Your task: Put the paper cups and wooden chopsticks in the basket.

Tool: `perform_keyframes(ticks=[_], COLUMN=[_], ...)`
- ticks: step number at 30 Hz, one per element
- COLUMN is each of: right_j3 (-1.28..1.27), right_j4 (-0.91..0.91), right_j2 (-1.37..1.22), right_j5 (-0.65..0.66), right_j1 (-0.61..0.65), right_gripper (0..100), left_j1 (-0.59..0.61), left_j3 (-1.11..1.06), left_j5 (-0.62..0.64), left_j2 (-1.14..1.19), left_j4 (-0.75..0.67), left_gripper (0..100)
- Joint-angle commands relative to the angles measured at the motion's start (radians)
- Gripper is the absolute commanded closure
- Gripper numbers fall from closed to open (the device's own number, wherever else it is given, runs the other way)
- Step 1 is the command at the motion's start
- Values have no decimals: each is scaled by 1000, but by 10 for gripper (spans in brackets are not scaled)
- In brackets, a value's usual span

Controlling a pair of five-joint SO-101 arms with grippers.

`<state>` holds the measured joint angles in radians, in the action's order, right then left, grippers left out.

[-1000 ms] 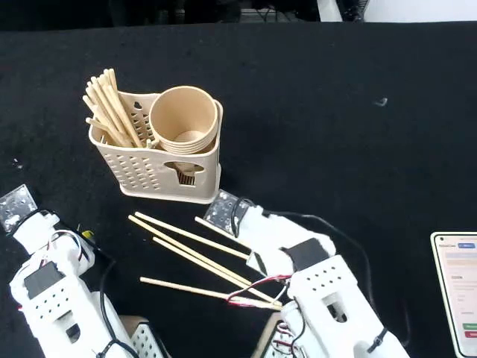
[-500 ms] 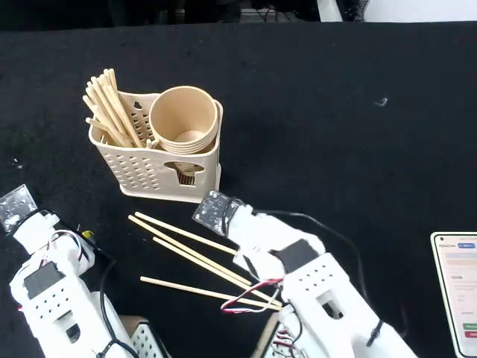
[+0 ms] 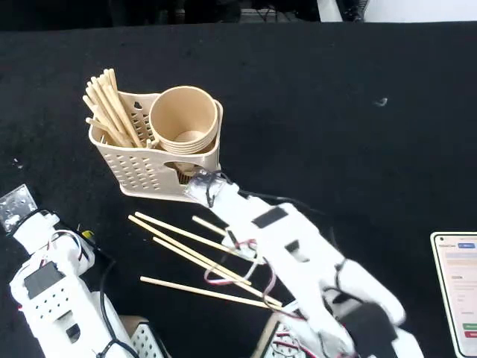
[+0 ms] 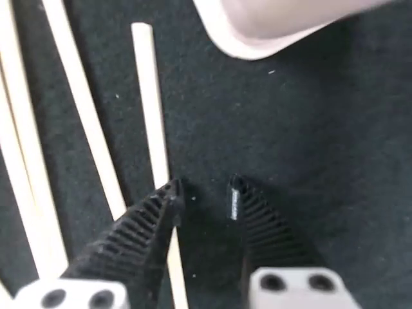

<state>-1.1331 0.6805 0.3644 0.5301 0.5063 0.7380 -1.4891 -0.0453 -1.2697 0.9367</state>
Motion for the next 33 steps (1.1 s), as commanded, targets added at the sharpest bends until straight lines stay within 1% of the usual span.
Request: perform_keyframes(ticks=[1,7,10,13,17,20,22,24,28,31,33], right_j3=[59,62,61,62,33,-24,-56,-73,-64,-47,-30], right_j4=[34,38,46,132,247,218,161,114,44,35,38], right_j2=[-42,-42,4,108,245,274,259,231,151,91,61], right_j5=[-5,-5,-12,-14,-31,-66,-68,-63,-54,-2,3], right_j1=[15,9,9,18,101,169,180,167,98,49,32], right_gripper=[875,875,875,875,875,875,875,875,875,875,875], left_j1=[-4,-2,-2,-4,-4,-5,-5,-4,-2,-2,-4], left_j3=[13,13,13,13,13,15,15,13,13,13,13], left_j5=[0,0,0,0,0,0,0,0,0,0,0], left_j2=[-15,-15,-15,-15,-15,-15,-15,-15,-15,-15,-15], left_j4=[-18,-18,-18,-18,-18,-18,-18,-18,-18,-18,-18], left_gripper=[758,758,758,758,758,758,758,758,758,758,758])
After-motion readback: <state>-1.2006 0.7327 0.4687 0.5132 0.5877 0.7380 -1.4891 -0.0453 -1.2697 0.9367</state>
